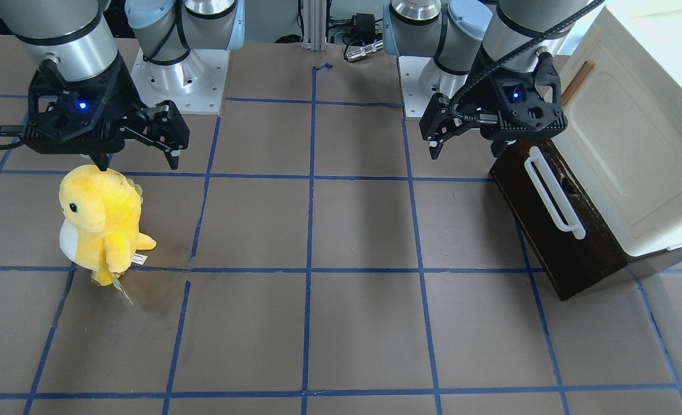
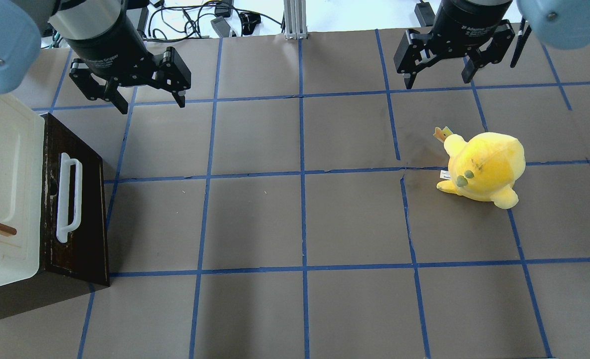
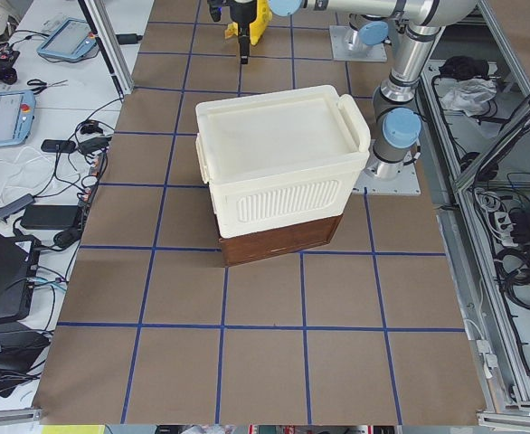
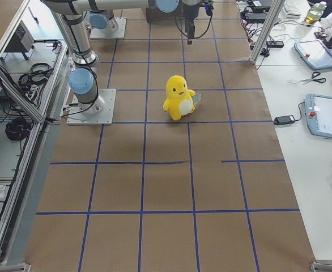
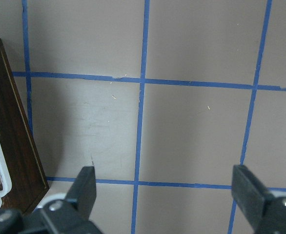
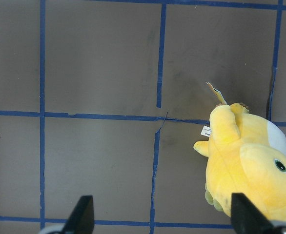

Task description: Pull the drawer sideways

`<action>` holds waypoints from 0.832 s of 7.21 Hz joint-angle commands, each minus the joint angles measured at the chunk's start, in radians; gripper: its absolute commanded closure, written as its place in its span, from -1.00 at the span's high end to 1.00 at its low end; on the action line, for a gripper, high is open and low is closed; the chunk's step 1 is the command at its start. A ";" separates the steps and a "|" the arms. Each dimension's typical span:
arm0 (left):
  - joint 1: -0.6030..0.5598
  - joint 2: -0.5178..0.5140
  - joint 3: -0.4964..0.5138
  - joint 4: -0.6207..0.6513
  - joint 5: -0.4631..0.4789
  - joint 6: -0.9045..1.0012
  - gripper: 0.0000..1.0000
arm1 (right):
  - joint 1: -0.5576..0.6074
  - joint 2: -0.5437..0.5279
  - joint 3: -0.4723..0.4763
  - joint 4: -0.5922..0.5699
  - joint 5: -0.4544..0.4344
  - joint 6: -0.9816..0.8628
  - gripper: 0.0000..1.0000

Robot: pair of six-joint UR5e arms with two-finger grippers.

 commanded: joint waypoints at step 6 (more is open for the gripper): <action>0.000 0.002 -0.012 0.000 -0.001 0.000 1.00 | 0.000 0.000 0.000 0.000 0.000 0.000 1.00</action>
